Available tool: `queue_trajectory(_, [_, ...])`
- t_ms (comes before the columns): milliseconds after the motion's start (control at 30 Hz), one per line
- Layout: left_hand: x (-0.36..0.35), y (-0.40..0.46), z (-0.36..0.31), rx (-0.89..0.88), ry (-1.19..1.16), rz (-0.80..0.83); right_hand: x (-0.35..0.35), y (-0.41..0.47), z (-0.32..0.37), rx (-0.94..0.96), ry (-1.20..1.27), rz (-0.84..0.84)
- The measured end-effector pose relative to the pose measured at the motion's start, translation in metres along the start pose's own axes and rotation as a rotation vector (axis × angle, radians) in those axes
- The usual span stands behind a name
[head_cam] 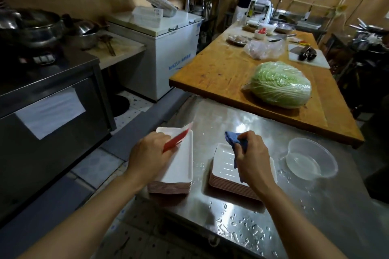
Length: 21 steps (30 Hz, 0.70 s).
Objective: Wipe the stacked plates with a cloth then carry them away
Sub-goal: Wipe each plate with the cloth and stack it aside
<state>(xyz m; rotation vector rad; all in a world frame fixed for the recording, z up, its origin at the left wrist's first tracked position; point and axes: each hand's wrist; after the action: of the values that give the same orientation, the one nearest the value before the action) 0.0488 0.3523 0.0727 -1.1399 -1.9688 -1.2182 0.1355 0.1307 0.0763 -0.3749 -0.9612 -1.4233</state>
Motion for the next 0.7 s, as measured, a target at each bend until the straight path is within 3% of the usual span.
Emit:
queue_trajectory(100, [-0.009, -0.011, 0.005, -0.186, 0.124, 0.041, -0.004, -0.005, 0.001, -0.002, -0.001, 0.009])
queue_trajectory(333, [-0.029, -0.027, 0.012, -0.382, 0.413, 0.160, -0.007, -0.012, -0.005, 0.005, 0.011, -0.001])
queue_trajectory(700, [-0.065, -0.045, 0.031, -0.340, 0.444, 0.313, -0.006, -0.015, -0.023, -0.043, 0.009, 0.012])
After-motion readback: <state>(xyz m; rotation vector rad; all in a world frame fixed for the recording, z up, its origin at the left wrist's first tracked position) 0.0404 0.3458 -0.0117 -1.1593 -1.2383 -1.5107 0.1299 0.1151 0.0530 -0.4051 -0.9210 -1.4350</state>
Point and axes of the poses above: each hand's wrist, its own y-axis towards the middle knuckle, its own x-axis out of the back of the hand, z = x × y, and after that the axes turned 1 degree about x, right-handed
